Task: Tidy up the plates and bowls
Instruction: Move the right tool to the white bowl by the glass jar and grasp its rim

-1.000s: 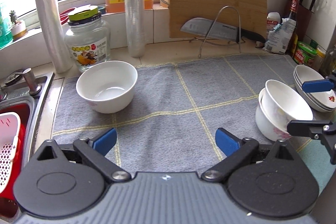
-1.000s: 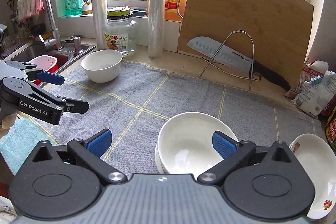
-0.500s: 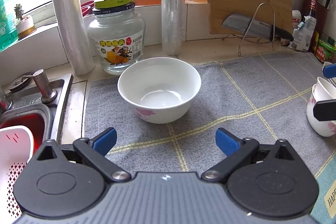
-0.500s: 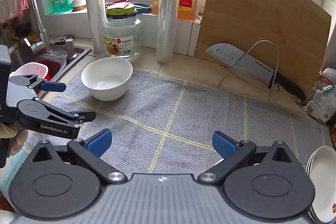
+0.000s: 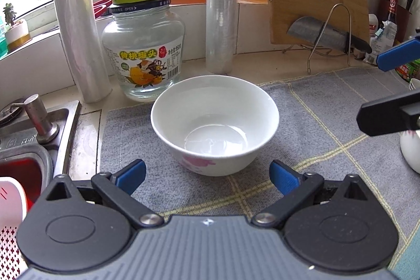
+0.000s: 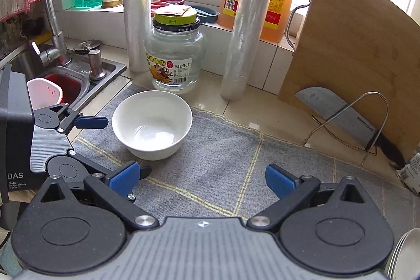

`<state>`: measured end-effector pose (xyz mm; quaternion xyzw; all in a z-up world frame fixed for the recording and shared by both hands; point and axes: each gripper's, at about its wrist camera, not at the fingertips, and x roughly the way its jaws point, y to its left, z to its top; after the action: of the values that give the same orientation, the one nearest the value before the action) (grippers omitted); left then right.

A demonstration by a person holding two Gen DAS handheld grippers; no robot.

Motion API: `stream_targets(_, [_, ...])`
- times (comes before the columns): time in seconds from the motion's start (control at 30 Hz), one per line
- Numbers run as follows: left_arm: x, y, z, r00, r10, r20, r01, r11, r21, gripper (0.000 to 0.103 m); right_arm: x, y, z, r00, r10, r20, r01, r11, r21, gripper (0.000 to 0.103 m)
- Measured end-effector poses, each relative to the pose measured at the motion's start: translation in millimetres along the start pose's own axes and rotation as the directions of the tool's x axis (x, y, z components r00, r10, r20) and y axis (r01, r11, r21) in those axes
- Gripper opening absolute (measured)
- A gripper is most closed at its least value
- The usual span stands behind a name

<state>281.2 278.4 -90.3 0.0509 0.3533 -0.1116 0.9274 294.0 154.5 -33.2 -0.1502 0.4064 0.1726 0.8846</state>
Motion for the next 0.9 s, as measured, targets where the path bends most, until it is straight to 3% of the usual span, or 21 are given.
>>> stream_targets(0.47, [3.2,-0.3,5.0,0.998,0.022,0.057,-0.023,1.0,0.006,0.098,58.2,12.3,38.3,0.986,0.162,-0.035,-0.163,0.985,-0.052,0.102])
stream_targets(0.9, [4.2,-1.0,5.0,0.997,0.007,0.074,-0.009,1.0,0.025,0.094,114.0,14.1,56.1,0.955,0.273,-0.115,-0.275,0.961,-0.005,0.081])
